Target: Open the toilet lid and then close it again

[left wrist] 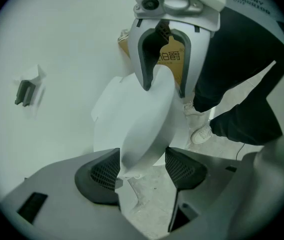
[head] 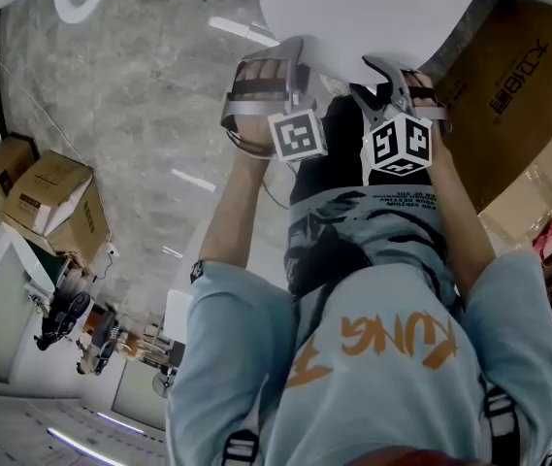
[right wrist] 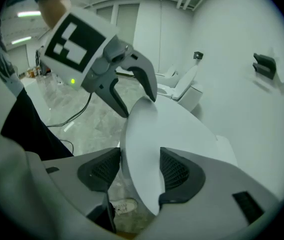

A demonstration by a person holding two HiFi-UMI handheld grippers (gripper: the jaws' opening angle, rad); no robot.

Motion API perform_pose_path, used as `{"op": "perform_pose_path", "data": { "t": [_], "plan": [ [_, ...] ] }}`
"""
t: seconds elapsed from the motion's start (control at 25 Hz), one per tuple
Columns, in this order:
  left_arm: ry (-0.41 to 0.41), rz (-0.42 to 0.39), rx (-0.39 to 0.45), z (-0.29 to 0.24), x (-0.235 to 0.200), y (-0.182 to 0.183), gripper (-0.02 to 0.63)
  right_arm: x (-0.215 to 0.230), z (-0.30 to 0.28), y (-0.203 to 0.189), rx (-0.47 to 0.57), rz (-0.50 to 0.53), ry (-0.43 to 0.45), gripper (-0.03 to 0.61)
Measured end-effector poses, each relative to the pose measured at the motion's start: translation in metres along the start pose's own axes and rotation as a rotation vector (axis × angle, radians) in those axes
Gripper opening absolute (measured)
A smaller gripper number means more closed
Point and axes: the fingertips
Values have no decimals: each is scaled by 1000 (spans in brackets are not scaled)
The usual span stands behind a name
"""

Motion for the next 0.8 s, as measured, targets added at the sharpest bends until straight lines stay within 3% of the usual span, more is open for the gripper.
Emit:
{"op": "perform_pose_path", "data": {
  "t": [0.32,0.8],
  "plan": [
    [48,-32,29,32,-38,25,311,22,20,25,-3,128,-93,281],
    [172,-30,120,86,-102,60,310,60,75,77,50,134,-155,238]
  ]
}}
Point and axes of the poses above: the fingertips, and each gripper's own axes: z backward along the fingers, x to its right, y out of its top, and after that the axes turned 10 degrees about x, right-handed
